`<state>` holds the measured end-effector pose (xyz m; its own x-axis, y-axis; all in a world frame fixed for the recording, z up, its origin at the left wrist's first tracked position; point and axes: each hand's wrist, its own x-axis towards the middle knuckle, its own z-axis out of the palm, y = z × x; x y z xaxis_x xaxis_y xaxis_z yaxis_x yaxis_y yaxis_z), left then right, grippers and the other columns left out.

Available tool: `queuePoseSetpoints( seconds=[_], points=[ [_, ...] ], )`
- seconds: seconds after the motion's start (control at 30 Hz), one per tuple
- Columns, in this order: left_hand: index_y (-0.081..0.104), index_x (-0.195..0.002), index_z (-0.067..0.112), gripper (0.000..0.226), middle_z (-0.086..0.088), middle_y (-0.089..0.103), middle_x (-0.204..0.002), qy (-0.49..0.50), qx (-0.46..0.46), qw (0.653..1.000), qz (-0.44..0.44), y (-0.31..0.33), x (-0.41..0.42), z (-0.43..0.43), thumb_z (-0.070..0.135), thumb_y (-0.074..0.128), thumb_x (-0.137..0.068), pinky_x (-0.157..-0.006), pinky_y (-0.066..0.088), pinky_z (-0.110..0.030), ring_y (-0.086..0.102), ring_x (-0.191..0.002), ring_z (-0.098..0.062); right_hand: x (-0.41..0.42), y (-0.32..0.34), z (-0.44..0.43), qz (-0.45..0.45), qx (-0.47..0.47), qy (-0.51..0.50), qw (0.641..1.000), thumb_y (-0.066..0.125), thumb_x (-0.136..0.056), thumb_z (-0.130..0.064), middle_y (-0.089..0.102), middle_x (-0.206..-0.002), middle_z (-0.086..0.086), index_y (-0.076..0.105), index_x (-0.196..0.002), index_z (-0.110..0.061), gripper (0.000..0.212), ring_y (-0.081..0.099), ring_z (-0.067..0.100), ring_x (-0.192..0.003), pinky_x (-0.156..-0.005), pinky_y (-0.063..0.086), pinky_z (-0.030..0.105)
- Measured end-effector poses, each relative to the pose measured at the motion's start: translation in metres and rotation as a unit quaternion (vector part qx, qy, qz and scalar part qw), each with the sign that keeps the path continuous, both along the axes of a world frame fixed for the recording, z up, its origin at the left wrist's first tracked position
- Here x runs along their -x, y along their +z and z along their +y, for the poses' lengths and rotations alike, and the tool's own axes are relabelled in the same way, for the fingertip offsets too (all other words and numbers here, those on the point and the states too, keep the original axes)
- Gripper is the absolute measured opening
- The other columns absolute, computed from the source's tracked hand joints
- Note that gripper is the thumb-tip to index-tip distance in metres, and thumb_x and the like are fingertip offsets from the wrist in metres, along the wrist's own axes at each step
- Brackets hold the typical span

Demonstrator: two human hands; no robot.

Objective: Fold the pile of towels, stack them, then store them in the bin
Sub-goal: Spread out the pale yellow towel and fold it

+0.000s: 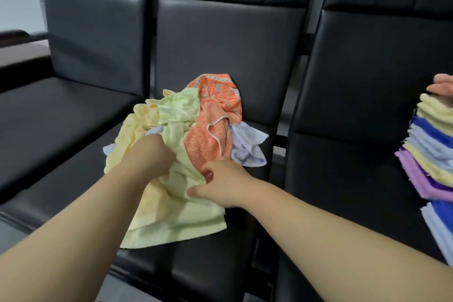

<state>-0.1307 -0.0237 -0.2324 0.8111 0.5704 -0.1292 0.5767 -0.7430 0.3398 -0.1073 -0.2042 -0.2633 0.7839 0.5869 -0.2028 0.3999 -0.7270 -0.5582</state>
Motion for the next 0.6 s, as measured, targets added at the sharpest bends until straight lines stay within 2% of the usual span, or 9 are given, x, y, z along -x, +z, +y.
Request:
queuePoseSetpoints(
  seconds=[0.03, 0.07, 0.13, 0.27, 0.33, 0.4, 0.5, 0.53, 0.6],
  points=[
    [0.059, -0.1, 0.008, 0.016, -0.006, 0.063, -0.102, -0.001, 0.016, 1.0, -0.016, 0.001, -0.001, 0.0, 0.023, 0.058, -0.095, -0.067, 0.047, -0.034, 0.053, -0.073, -0.025, 0.001, -0.003, 0.002, -0.029, 0.017, 0.008, 0.999, 0.078, -0.082, -0.057, 0.055, -0.117, -0.004, 0.065, -0.101, -0.028, 0.037, 0.058, 0.02, -0.105, -0.088, 0.049, 0.033],
    [0.058, -0.088, 0.007, 0.014, -0.006, 0.061, -0.096, -0.004, 0.049, 0.997, -0.054, 0.002, -0.001, 0.0, 0.019, 0.055, -0.095, -0.061, 0.043, -0.033, 0.051, -0.066, -0.026, 0.002, -0.003, 0.002, -0.049, 0.012, 0.01, 0.999, 0.078, -0.084, -0.051, 0.057, -0.113, -0.004, 0.064, -0.088, -0.029, 0.027, 0.059, 0.02, -0.103, -0.083, 0.046, 0.031],
    [0.059, -0.078, 0.002, 0.024, -0.011, 0.059, -0.079, -0.011, 0.123, 0.982, -0.146, 0.004, 0.0, -0.003, 0.018, 0.054, -0.095, -0.057, 0.039, -0.032, 0.047, -0.059, -0.026, 0.001, 0.004, -0.004, -0.049, -0.012, 0.004, 0.999, 0.079, -0.086, -0.042, 0.06, -0.093, -0.008, 0.06, -0.073, -0.027, 0.028, 0.061, 0.018, -0.091, -0.076, 0.049, 0.031],
    [0.057, -0.077, 0.008, 0.03, -0.007, 0.055, -0.072, -0.002, 0.233, 0.944, -0.233, 0.018, 0.01, -0.019, 0.026, 0.053, -0.1, -0.06, 0.037, -0.032, 0.047, -0.062, -0.024, -0.002, 0.045, -0.039, 0.051, -0.139, -0.036, 0.988, 0.08, -0.089, -0.033, 0.065, -0.072, -0.01, 0.069, -0.08, -0.023, 0.018, 0.062, 0.011, -0.066, -0.068, 0.054, 0.029],
    [0.059, -0.078, 0.011, 0.031, -0.005, 0.055, -0.073, 0.004, 0.283, 0.927, -0.245, 0.023, 0.013, -0.026, 0.031, 0.055, -0.101, -0.06, 0.038, -0.029, 0.047, -0.063, -0.024, -0.002, 0.069, -0.061, 0.08, -0.219, -0.053, 0.971, 0.077, -0.093, -0.028, 0.063, -0.066, -0.015, 0.069, -0.08, -0.022, 0.016, 0.057, 0.003, -0.059, -0.062, 0.048, 0.021],
    [0.065, -0.086, 0.013, 0.028, -0.006, 0.058, -0.079, 0.014, 0.327, 0.912, -0.248, 0.024, 0.016, -0.031, 0.037, 0.059, -0.099, -0.059, 0.041, -0.03, 0.05, -0.064, -0.025, -0.002, 0.088, -0.08, 0.145, -0.328, -0.069, 0.931, 0.071, -0.098, -0.02, 0.069, -0.071, -0.008, 0.068, -0.083, -0.016, 0.016, 0.062, 0.006, -0.065, -0.066, 0.052, 0.026],
    [0.066, -0.105, 0.018, 0.031, -0.002, 0.062, -0.096, 0.008, 0.332, 0.918, -0.215, 0.028, 0.022, -0.044, 0.048, 0.057, -0.099, -0.06, 0.04, -0.027, 0.055, -0.069, -0.024, -0.002, 0.11, -0.103, 0.193, -0.437, -0.112, 0.871, 0.062, -0.104, -0.022, 0.073, -0.1, 0.011, 0.066, -0.095, -0.011, 0.015, 0.069, 0.024, -0.091, -0.087, 0.057, 0.049],
    [0.065, -0.109, 0.016, 0.037, -0.001, 0.062, -0.099, 0.004, 0.331, 0.923, -0.196, 0.026, 0.023, -0.048, 0.05, 0.055, -0.1, -0.065, 0.043, -0.029, 0.056, -0.076, -0.022, -0.002, 0.112, -0.106, 0.209, -0.464, -0.126, 0.852, 0.059, -0.105, -0.024, 0.071, -0.108, 0.015, 0.064, -0.1, -0.009, 0.016, 0.069, 0.027, -0.096, -0.088, 0.058, 0.052],
    [0.059, -0.101, 0.007, 0.041, -0.007, 0.061, -0.099, 0.01, 0.343, 0.921, -0.185, 0.024, 0.025, -0.058, 0.048, 0.053, -0.102, -0.079, 0.044, -0.034, 0.055, -0.083, -0.022, -0.002, 0.112, -0.111, 0.259, -0.513, -0.149, 0.805, 0.054, -0.108, -0.026, 0.07, -0.117, 0.019, 0.061, -0.112, -0.006, 0.022, 0.072, 0.03, -0.099, -0.077, 0.062, 0.054]
  ],
)
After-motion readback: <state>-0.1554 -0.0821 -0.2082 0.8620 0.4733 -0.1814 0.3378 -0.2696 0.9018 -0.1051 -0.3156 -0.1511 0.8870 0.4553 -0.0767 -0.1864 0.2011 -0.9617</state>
